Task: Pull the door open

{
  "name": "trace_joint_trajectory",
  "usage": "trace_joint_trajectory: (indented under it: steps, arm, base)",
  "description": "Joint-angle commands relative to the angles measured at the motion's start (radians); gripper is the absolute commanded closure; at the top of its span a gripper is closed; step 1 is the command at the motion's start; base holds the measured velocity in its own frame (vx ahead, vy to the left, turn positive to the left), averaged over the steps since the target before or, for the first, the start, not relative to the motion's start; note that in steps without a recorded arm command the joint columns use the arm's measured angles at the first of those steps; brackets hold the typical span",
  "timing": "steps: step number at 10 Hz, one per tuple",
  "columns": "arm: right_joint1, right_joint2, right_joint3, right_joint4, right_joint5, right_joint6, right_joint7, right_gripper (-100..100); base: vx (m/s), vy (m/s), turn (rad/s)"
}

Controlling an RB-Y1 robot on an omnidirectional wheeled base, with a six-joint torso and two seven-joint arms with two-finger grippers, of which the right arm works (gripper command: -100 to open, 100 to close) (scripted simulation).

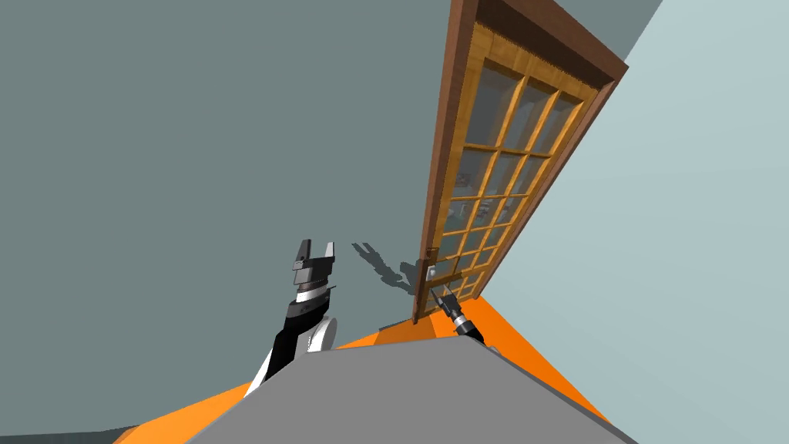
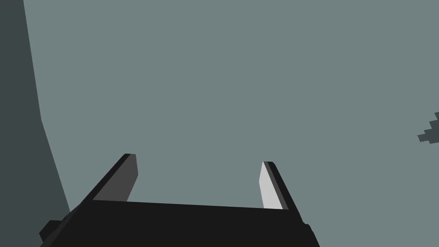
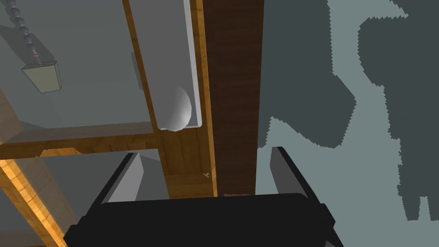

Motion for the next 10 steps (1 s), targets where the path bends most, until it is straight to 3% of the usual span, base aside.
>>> trace_joint_trajectory:
  steps: [1,5,6,7,8,9,10]
  arm:
    - [-0.002,-0.022,-0.021,0.032,-0.016,-0.024,-0.004,-100]
    - [0.001,-0.063,-0.058,0.083,-0.044,-0.065,-0.014,-100]
    - [0.002,-0.081,-0.074,0.106,-0.056,-0.083,-0.018,-100]
    - [0.003,-0.088,-0.081,0.116,-0.062,-0.091,-0.019,-100]
    - [0.010,-0.080,-0.071,0.101,-0.055,-0.081,-0.022,-100]
    - [0.010,-0.080,-0.071,0.101,-0.055,-0.081,-0.022,100]
    - [0.010,-0.080,-0.071,0.101,-0.055,-0.081,-0.022,100]
  base:
    - [0.128,0.059,0.172]
    - [0.152,0.037,0.123]
    - [0.147,-0.005,0.169]
    - [0.153,0.001,0.107]
    - [0.040,0.008,-0.026]
    - [-0.034,0.004,0.001]
    - [-0.020,-0.014,-0.016]
